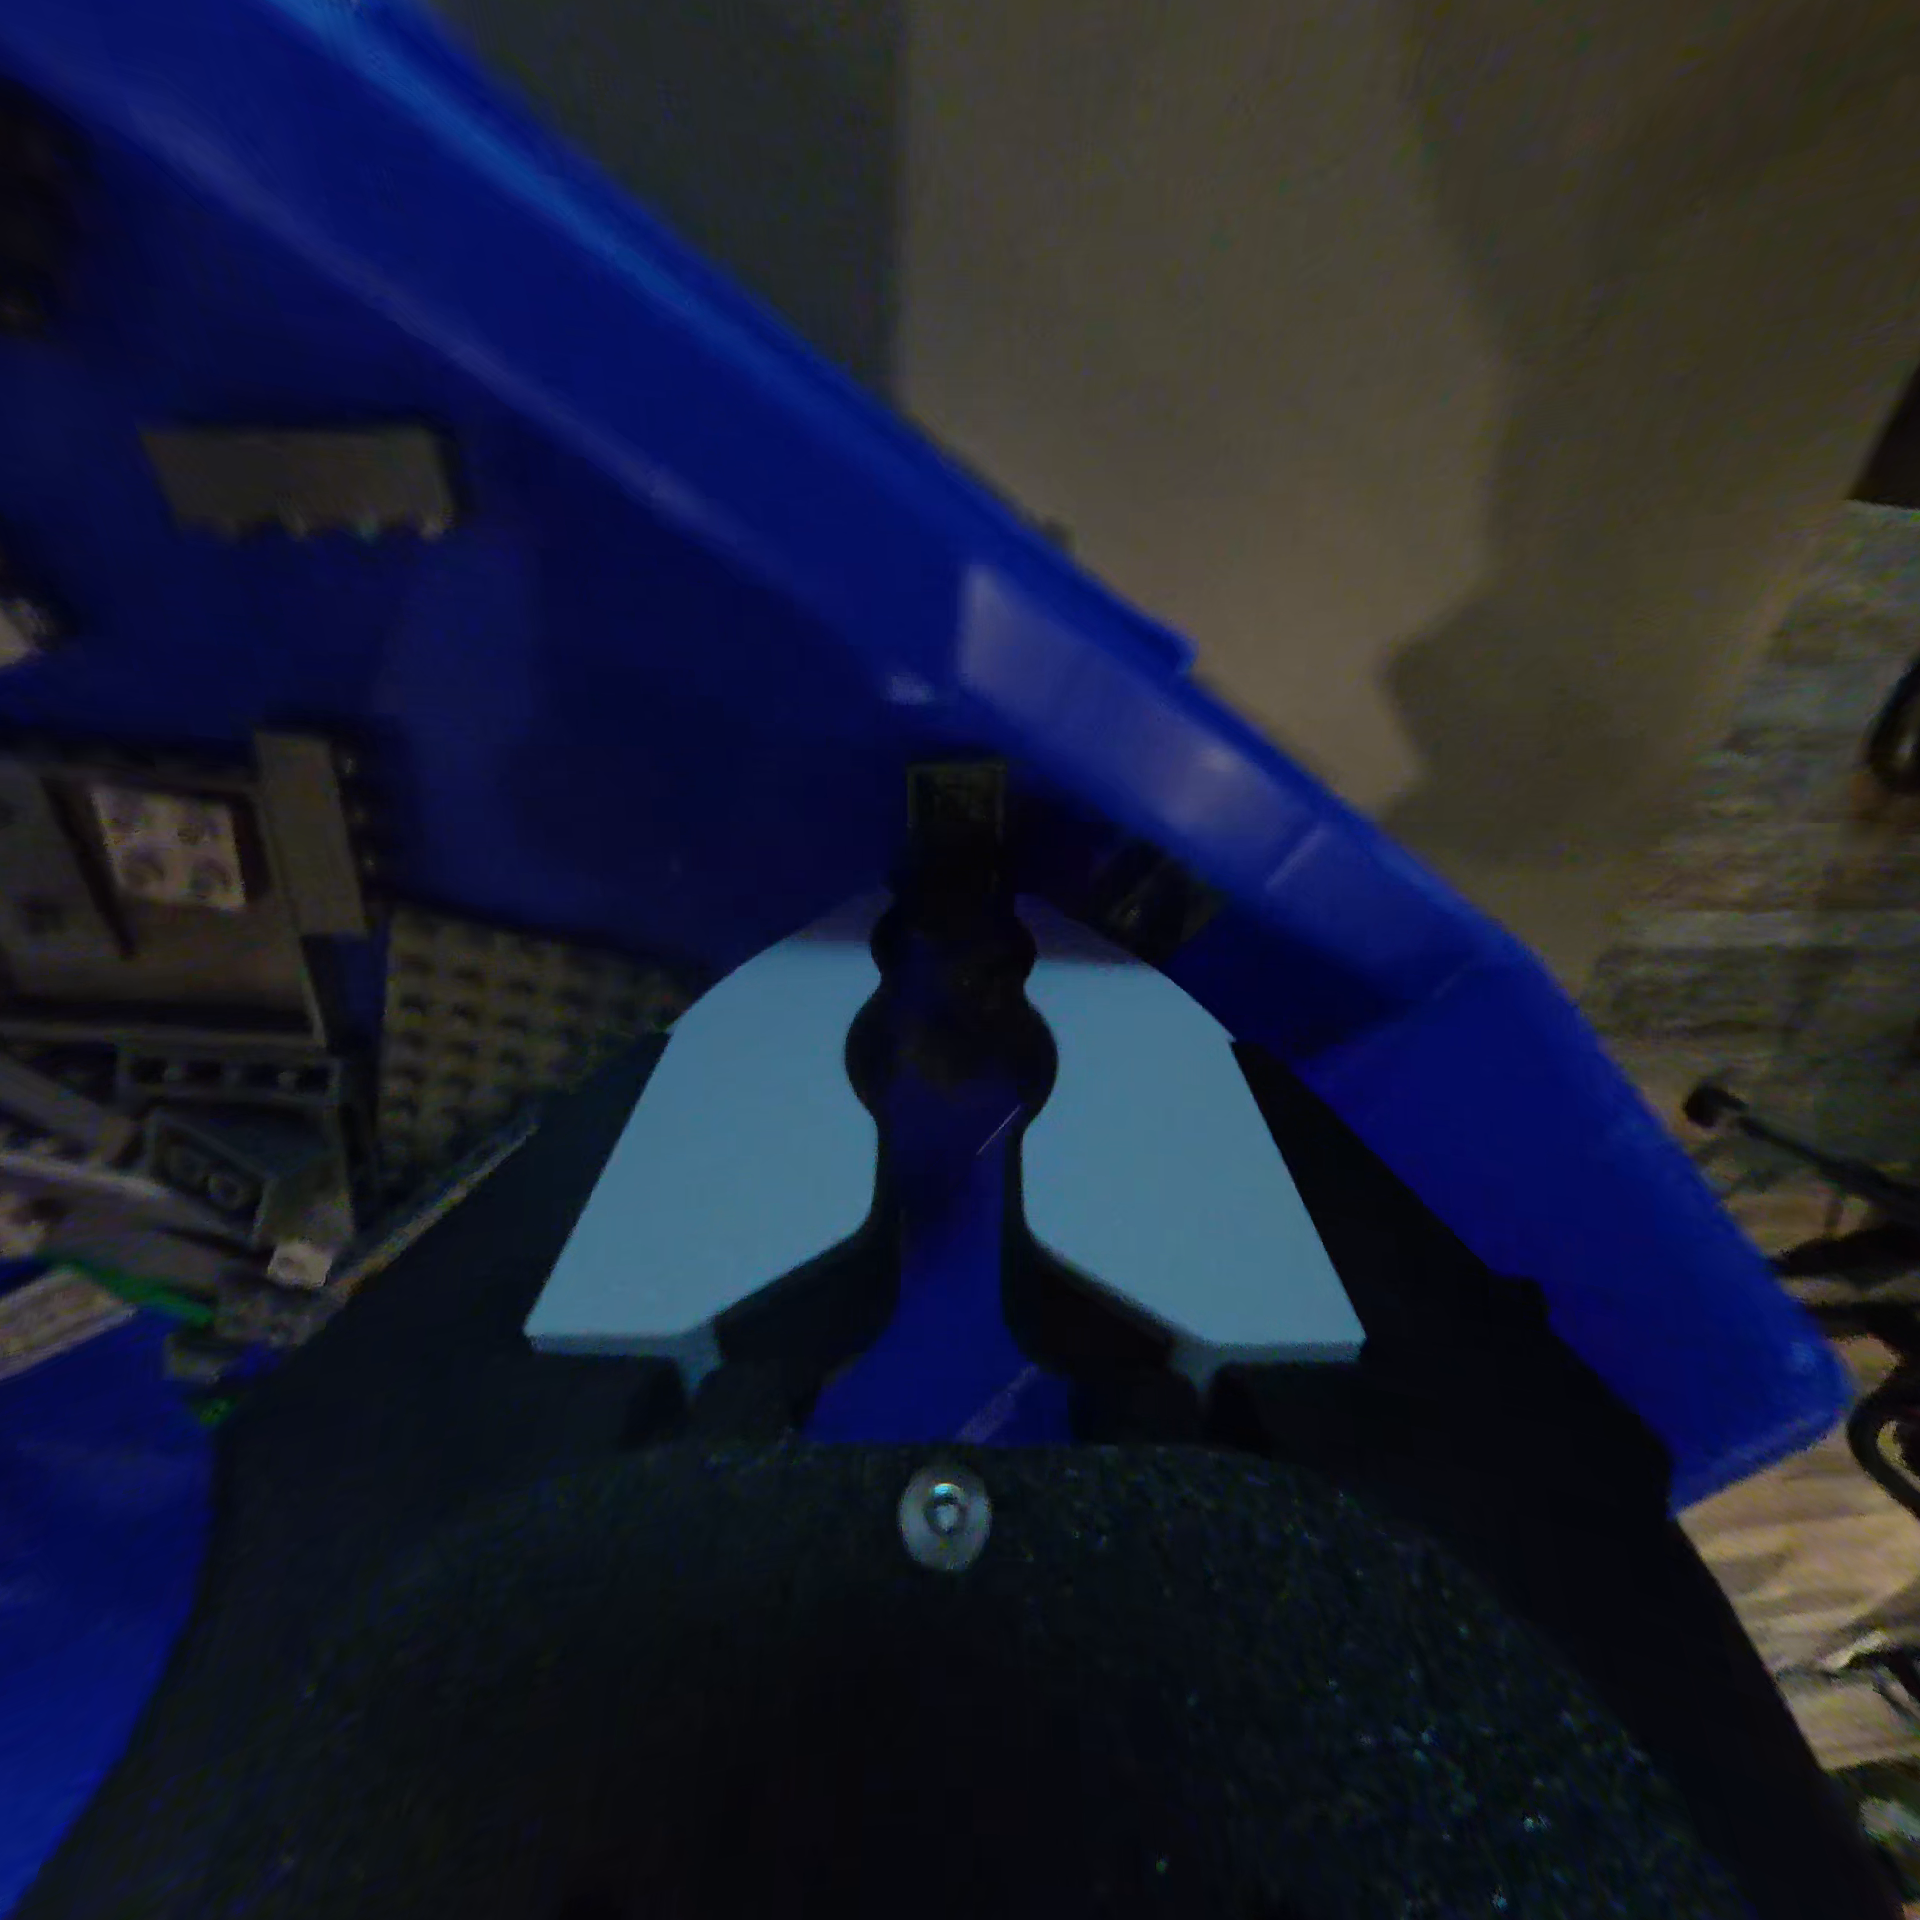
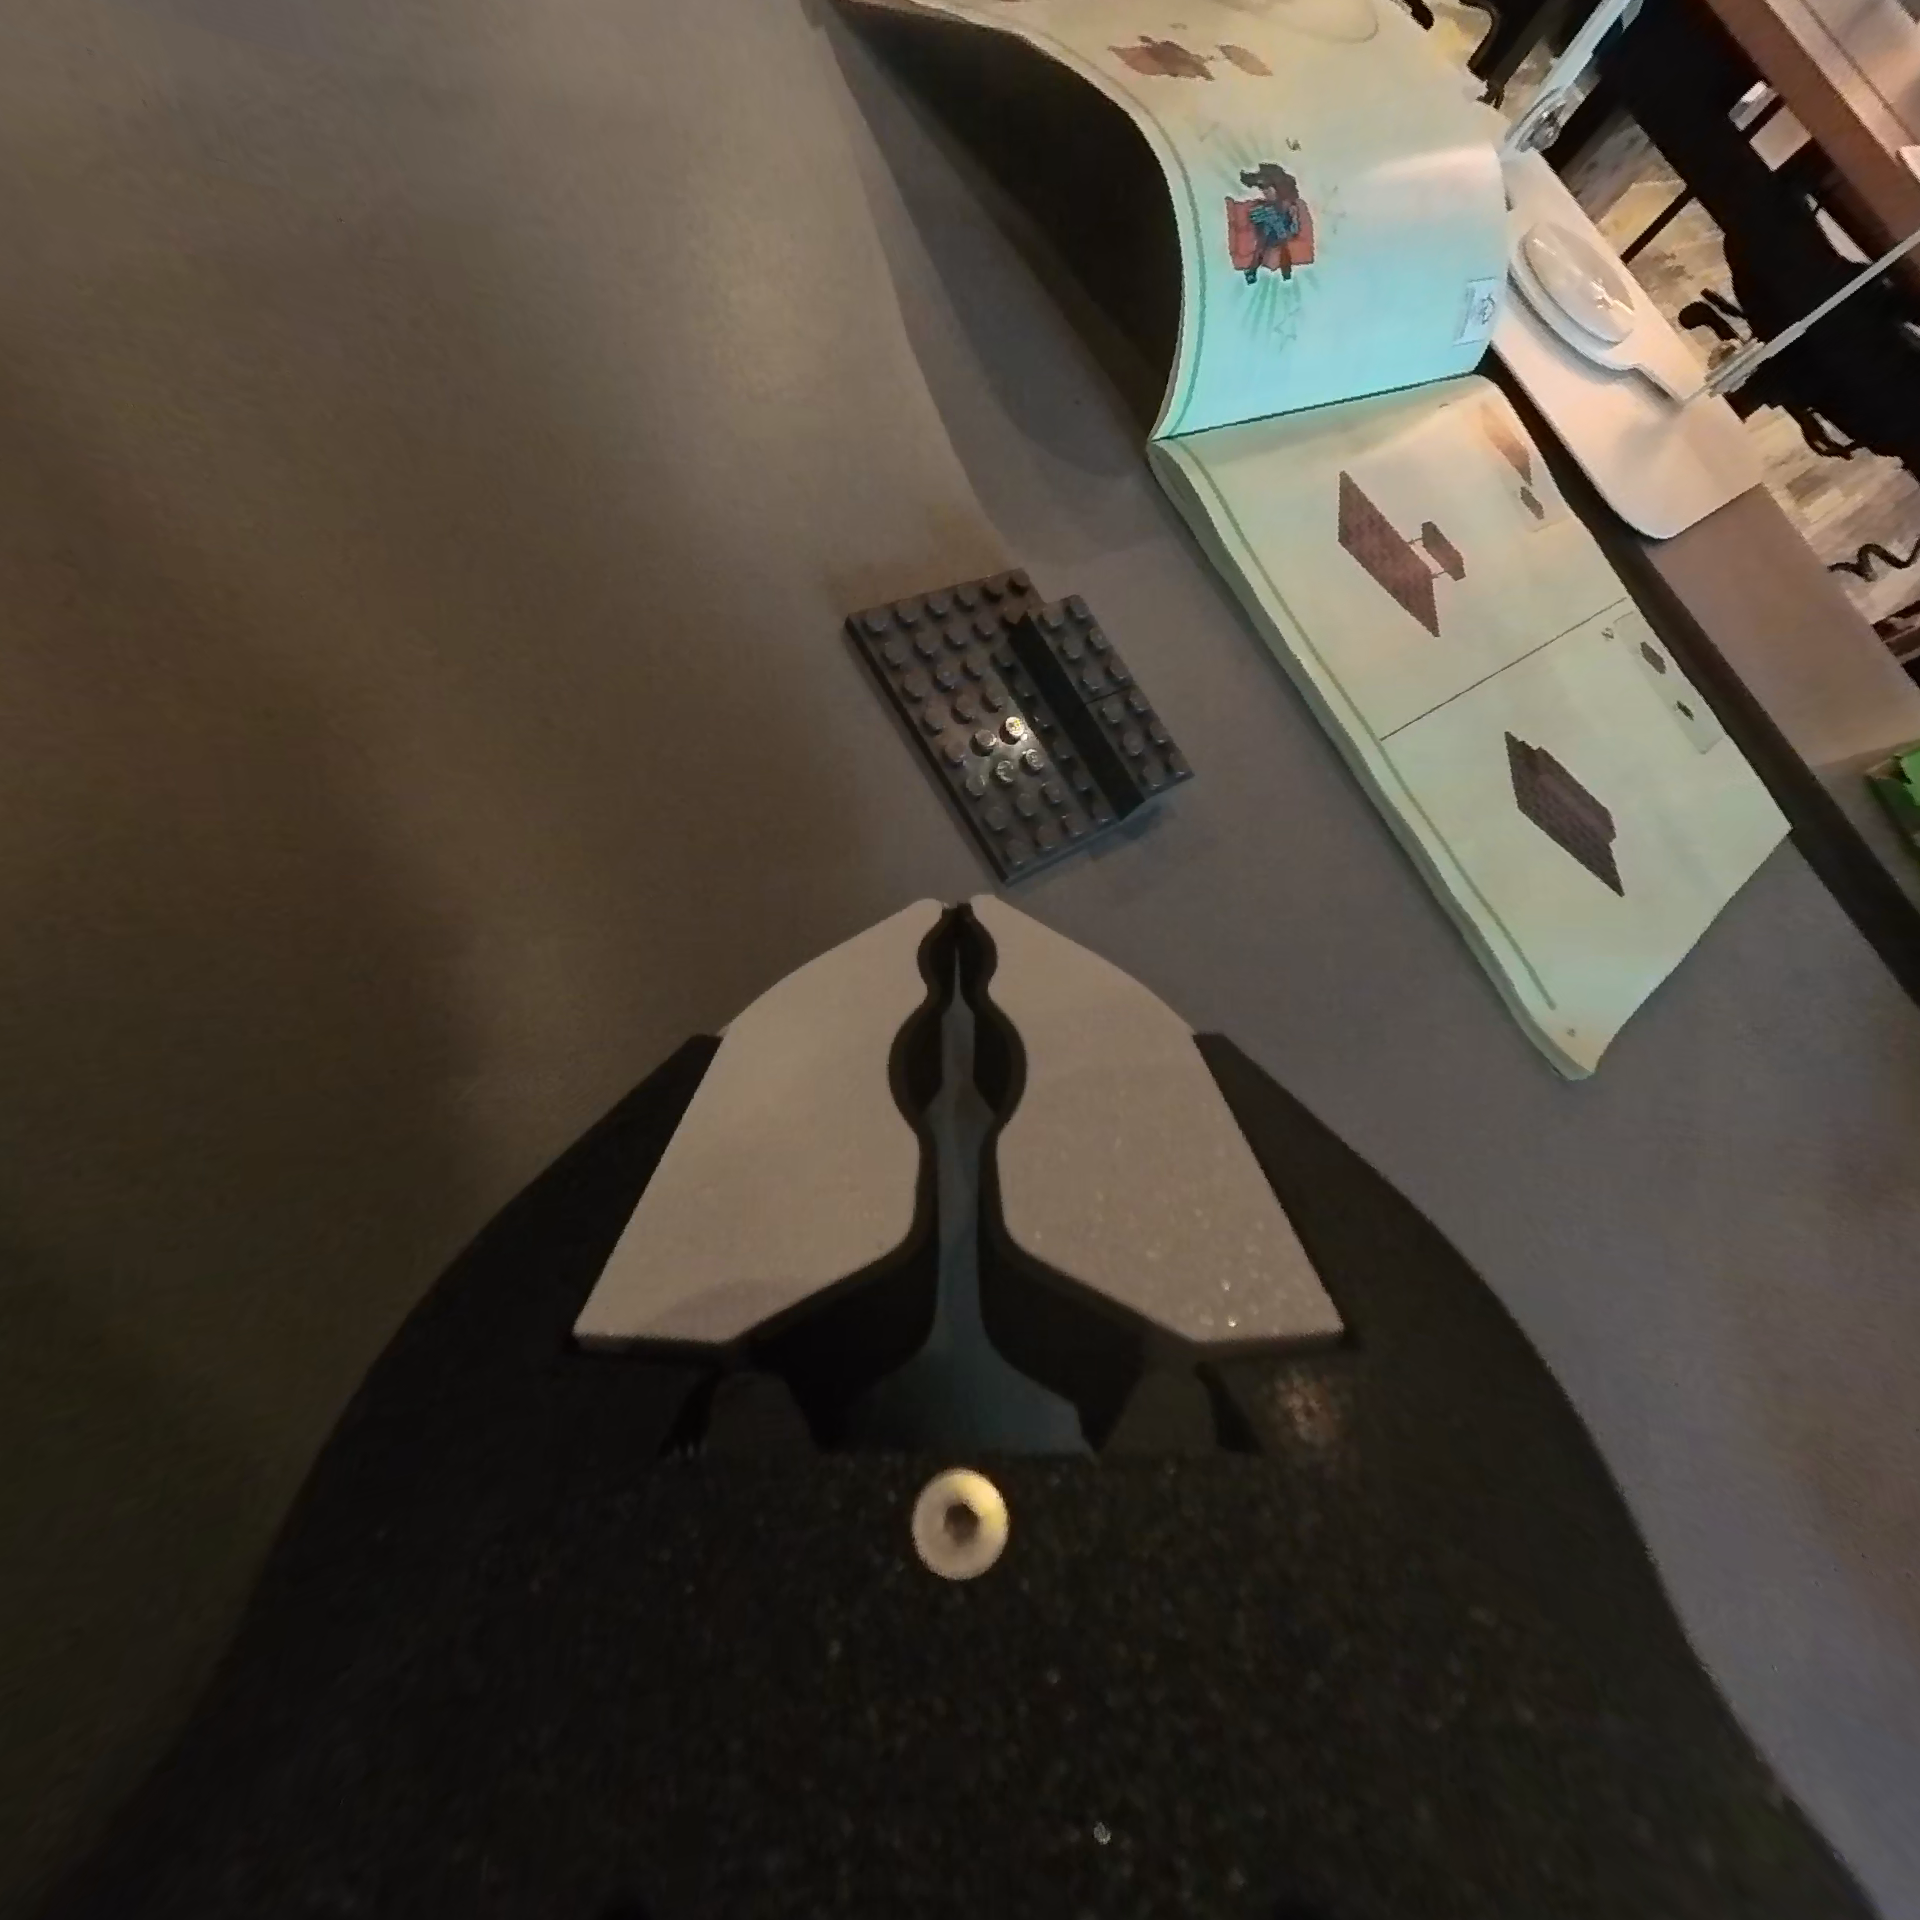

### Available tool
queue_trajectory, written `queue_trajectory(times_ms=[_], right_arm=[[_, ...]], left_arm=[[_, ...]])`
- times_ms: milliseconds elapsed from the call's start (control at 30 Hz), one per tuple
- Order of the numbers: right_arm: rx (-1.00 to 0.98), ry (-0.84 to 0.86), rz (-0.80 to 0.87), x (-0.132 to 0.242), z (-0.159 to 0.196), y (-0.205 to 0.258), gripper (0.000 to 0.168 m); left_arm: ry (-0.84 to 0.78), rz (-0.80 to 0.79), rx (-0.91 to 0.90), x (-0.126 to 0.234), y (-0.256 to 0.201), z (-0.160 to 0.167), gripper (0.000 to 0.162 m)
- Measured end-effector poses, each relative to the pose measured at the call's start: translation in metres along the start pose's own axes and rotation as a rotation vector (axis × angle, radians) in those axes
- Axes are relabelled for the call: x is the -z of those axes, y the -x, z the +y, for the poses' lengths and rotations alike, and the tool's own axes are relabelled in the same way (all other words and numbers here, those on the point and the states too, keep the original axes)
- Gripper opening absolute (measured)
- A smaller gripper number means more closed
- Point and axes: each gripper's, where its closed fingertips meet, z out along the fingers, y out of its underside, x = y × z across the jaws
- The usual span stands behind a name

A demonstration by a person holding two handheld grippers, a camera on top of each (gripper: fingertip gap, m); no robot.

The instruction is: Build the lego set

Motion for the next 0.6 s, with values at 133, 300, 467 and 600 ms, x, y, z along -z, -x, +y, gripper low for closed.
queue_trajectory(times_ms=[133, 300, 467, 600], right_arm=[[-0.001, 0.001, 0.002, 0.000, 0.000, 0.000, 0.000], [-0.002, 0.002, 0.006, 0.000, 0.000, -0.001, 0.000], [-0.005, 0.004, 0.007, 0.000, 0.000, -0.001, 0.000], [-0.006, 0.004, 0.005, 0.000, 0.000, -0.001, 0.000]], left_arm=[[0.008, -0.086, 0.032, 0.002, 0.017, 0.013, 0.017], [-0.001, -0.245, 0.123, 0.017, 0.051, 0.035, 0.017], [-0.010, -0.313, 0.201, 0.037, 0.061, 0.045, 0.049], [-0.067, -0.201, 0.151, 0.039, 0.037, 0.025, 0.054]])
